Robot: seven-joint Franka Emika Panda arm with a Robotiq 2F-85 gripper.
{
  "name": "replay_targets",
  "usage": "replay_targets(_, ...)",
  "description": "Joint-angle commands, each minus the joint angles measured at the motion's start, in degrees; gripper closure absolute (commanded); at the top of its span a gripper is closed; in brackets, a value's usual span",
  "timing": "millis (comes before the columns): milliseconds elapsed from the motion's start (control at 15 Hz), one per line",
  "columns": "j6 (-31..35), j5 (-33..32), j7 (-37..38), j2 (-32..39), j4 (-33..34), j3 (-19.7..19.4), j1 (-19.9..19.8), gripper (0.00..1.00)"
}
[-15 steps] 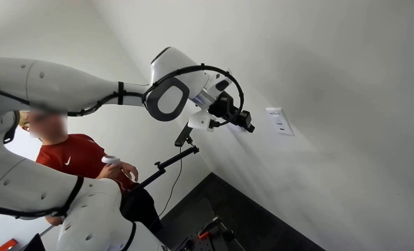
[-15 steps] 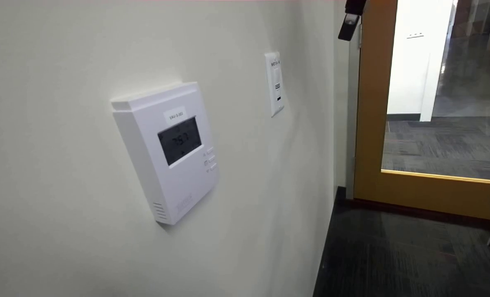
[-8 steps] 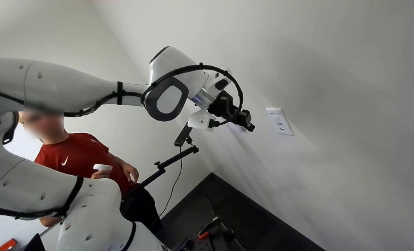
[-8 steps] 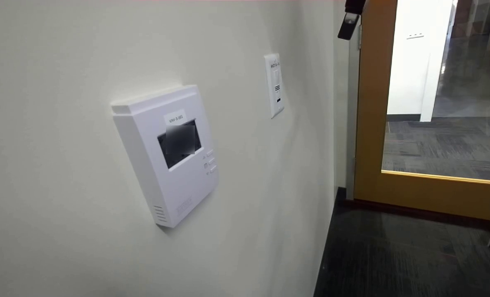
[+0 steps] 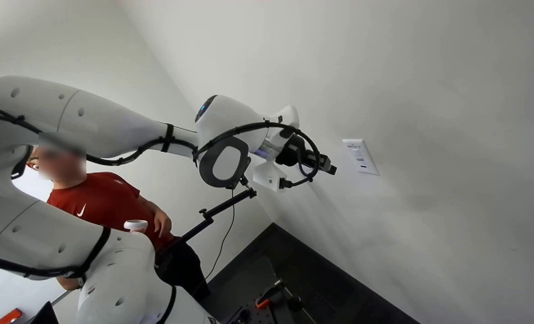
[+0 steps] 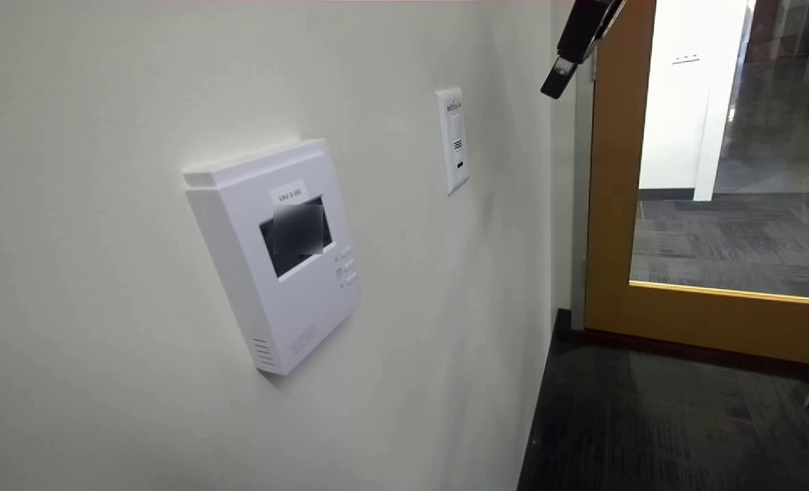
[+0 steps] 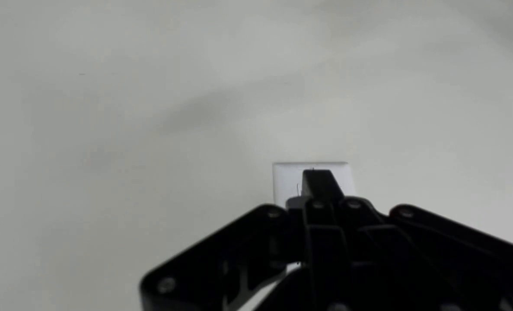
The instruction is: Turn off the light switch
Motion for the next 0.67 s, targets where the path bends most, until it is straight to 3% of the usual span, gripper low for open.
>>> replay_targets(0,8.37,5.12,-3.05,4.96,0.00,-5.49,7.99,1.00)
replay_targets(267,9.55,7.27,-2.66,9.19,2.02,-12.62,16.06,1.00)
replay_targets(600,8.08,9.08,-3.06,9.57,4.09,-21.51,24.76,1.00)
